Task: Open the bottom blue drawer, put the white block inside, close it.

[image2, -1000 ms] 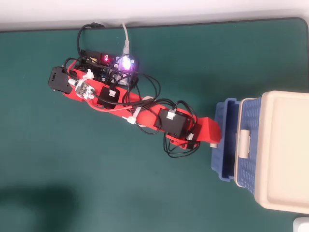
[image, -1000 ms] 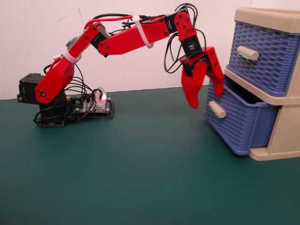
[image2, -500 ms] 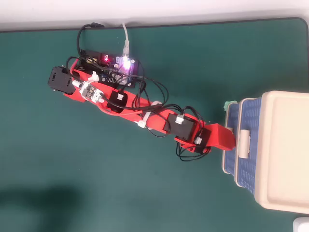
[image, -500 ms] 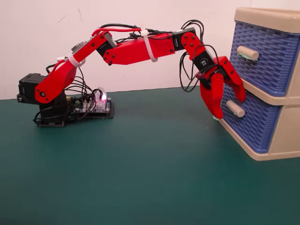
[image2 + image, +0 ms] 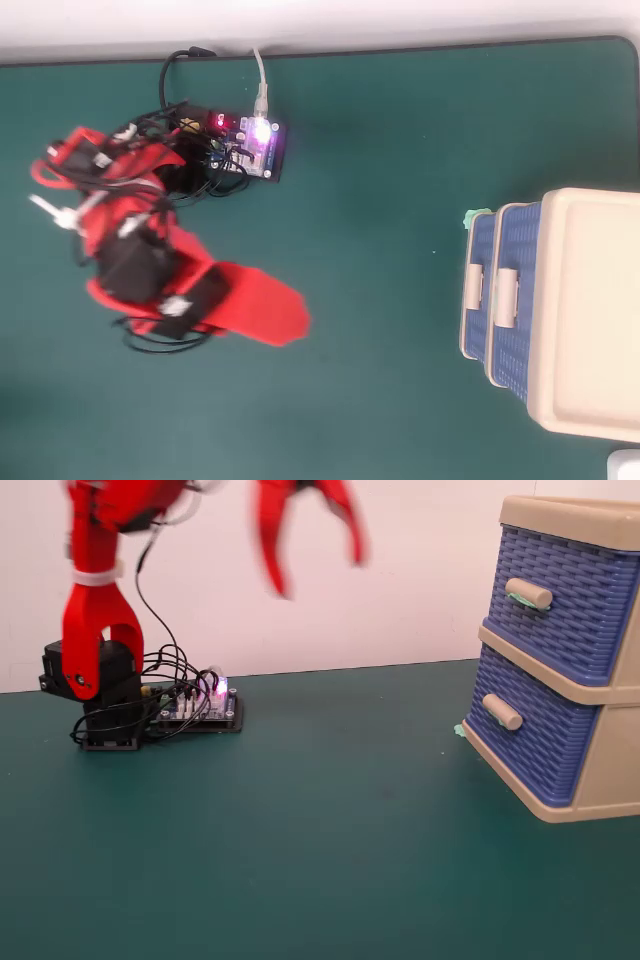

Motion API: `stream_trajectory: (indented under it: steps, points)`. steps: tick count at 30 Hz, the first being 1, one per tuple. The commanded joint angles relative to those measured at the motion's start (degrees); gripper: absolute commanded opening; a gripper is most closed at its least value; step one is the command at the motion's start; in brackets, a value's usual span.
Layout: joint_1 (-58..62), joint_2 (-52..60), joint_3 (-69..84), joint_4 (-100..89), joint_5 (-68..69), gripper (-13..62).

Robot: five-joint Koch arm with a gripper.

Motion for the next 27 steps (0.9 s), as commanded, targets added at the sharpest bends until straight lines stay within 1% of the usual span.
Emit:
stream_trajectory:
  steps: [1, 3, 7, 10, 11, 13, 16, 19, 24, 27]
  points:
    - [5.4, 8.6, 5.8, 3.0, -8.6, 34.2]
    - [12.8, 14.2, 17.1, 2.6, -18.0, 34.2]
    - [29.1, 21.6, 38.5, -1.4, -33.8, 34.1]
    - [35.9, 27.1, 54.9, -5.3, -42.1, 34.1]
    - [38.5, 29.1, 62.5, -7.4, -44.9, 34.1]
    - [42.7, 32.3, 74.2, -11.4, -48.0, 34.1]
    - [45.2, 38.5, 90.6, -19.3, -51.5, 34.2]
    - [45.3, 46.4, 99.8, -21.3, -54.5, 34.2]
    - [45.5, 46.2, 107.1, -15.6, -58.6, 34.6]
    - [45.6, 46.2, 107.4, -15.4, -59.0, 34.3]
